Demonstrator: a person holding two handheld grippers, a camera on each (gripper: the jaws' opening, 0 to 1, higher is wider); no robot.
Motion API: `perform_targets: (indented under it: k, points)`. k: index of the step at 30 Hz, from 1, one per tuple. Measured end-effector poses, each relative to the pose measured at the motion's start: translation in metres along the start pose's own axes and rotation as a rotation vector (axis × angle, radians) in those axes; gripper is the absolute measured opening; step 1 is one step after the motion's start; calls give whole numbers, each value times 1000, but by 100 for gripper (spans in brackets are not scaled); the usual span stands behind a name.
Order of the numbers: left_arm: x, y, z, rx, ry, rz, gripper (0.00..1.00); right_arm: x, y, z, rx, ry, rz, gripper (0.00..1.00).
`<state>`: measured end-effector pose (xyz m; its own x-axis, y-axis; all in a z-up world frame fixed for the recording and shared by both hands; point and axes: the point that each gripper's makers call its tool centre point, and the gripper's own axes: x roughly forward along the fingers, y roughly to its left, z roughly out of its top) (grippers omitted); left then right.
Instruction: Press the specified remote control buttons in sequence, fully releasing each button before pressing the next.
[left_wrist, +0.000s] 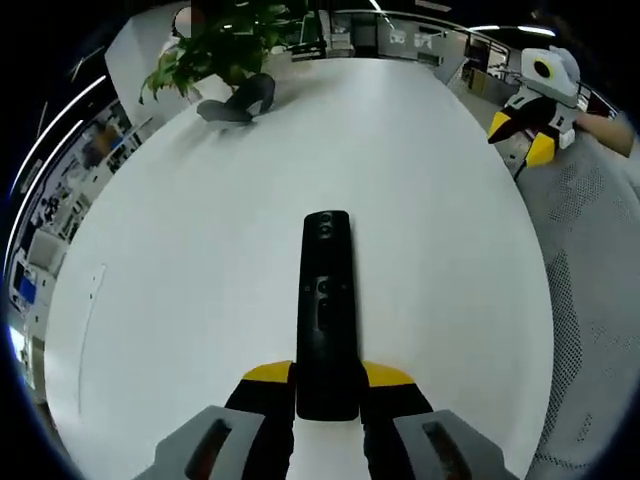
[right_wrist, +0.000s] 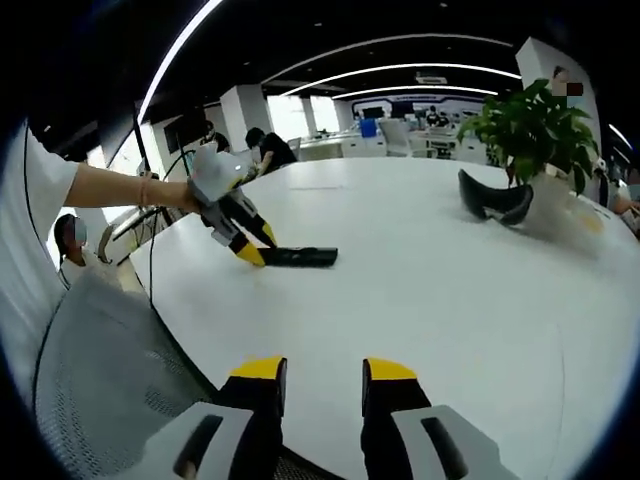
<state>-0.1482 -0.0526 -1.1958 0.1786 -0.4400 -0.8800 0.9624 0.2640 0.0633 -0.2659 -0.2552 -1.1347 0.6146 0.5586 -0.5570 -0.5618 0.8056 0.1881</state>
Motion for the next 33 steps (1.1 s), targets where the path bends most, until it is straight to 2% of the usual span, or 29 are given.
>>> perform_targets:
  k: [11,19,25,26,28,29,33]
  points:
    - [-9,-51,-5,7,-9,-8,24,0,3,1,-12,-6,12,27]
    - [-16,-77,-8,-55,-55,17,24,1,8,-4,-55,34,23,27]
    - [-18,-96,-9,-57,-84,18,24,1,11,-5,-56,50,47,26]
    - [-19,-98,-9,-57,-86,16,24,2,12,-6,-83,59,53,25]
    - [-20,-110,-8,-35,-91,-23,24,2,16,-8,-210,109,62,21]
    - [-22,-114,-13,-35,-87,-28,24,3,20,-8,-248,124,75,19]
    - [-24,-127,-17,23,-82,-66,24,6,37,-14,-378,205,160,13]
